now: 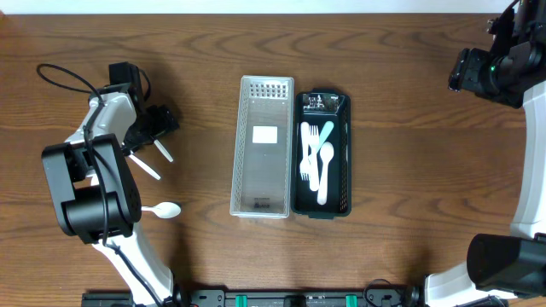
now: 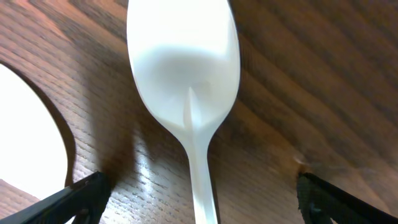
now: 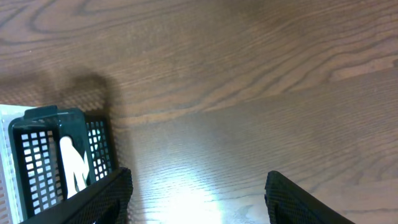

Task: Pack container
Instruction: 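Lower the left gripper onto a white spoon and grasp its handle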

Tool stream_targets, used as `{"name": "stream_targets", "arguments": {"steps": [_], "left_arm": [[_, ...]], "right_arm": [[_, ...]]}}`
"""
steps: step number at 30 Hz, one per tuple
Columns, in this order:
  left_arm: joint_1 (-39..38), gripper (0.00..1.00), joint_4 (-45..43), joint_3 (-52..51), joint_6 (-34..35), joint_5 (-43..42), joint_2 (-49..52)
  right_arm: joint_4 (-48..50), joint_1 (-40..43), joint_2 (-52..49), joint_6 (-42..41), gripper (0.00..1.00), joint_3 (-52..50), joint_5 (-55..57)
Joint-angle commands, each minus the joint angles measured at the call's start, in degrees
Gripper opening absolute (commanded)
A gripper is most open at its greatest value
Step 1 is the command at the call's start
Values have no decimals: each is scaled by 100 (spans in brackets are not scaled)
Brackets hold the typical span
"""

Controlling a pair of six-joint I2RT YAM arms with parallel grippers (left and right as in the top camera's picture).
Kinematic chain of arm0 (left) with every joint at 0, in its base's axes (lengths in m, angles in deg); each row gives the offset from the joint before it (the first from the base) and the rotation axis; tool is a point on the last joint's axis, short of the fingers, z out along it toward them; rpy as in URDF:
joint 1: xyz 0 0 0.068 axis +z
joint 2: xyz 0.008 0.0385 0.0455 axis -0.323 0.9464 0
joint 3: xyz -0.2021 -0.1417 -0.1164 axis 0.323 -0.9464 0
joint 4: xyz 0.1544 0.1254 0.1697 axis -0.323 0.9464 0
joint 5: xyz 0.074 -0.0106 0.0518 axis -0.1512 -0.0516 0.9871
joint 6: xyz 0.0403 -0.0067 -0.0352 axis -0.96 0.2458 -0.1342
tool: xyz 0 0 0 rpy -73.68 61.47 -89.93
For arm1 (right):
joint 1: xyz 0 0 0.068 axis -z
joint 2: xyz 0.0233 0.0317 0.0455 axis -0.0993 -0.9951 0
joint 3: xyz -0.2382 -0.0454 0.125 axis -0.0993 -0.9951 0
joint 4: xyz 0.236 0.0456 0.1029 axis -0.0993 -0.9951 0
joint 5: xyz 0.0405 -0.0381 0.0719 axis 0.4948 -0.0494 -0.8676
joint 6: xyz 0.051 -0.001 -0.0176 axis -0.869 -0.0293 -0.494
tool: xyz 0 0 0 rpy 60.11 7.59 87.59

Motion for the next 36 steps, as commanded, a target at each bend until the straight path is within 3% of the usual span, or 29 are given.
{"name": "stream_targets", "arguments": {"steps": [1,13,17,21,23,36], "left_arm": [[17,98,83,15,-98,125,302],[20,100,7,17,-98,122,319],[20,84,-87,17,-98,122,319],[20,55,-186,20,-98,120,319],[20,47,-205,20,-98,122,319],[20,24,-227,68,-98,122,319]], "right_arm": [[-33,-15,-37,-66,72,-44,-24],[-133,-15,-37,-66,72,-44,-24],[-140,-15,-37,-66,72,-44,-24],[-140,-15,-37,-66,72,-44,-24],[-140,-15,-37,-66,72,-44,-22],[-136,-15,-37,-66,72,-44,-22]]}}
